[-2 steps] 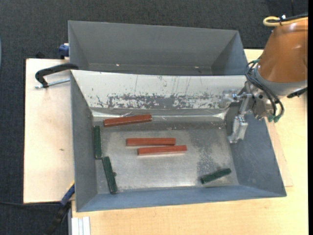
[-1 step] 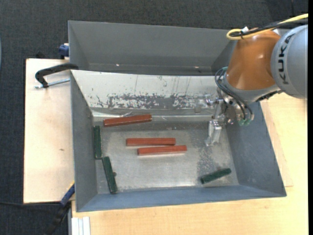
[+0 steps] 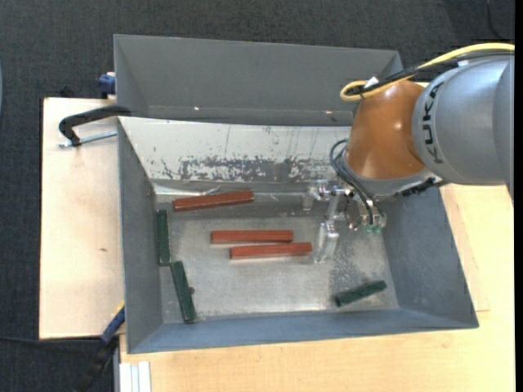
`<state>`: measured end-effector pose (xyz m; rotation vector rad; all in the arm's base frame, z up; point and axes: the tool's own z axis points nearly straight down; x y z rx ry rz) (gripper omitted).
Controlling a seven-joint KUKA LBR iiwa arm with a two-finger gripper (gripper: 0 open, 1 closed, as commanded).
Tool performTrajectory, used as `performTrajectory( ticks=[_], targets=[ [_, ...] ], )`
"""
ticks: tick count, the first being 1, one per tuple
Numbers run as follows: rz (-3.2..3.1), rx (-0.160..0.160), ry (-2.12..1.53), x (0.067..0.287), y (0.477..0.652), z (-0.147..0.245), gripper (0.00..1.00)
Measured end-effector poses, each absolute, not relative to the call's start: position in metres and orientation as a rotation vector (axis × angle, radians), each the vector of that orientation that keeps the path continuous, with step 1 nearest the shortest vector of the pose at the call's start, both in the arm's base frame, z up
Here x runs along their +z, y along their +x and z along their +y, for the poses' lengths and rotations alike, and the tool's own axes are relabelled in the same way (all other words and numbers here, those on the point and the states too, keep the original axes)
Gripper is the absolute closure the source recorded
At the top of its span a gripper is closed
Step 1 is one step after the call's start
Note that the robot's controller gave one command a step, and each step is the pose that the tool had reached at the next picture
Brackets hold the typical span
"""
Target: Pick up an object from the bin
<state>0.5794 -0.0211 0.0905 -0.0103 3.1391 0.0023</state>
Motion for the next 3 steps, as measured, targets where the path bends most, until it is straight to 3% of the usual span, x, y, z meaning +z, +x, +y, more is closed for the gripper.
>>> performTrajectory(
  ticks=[1, 2, 3],
  targets=[
    [3.135, 0.001, -0.195, 0.079, 0.573, -0.004, 1.00],
    [3.135, 0.001, -0.194, 0.079, 0.573, -0.004, 1.00],
    [3.123, 0.001, -0.162, 0.274, 0.582, 0.012, 1.00]
  ],
)
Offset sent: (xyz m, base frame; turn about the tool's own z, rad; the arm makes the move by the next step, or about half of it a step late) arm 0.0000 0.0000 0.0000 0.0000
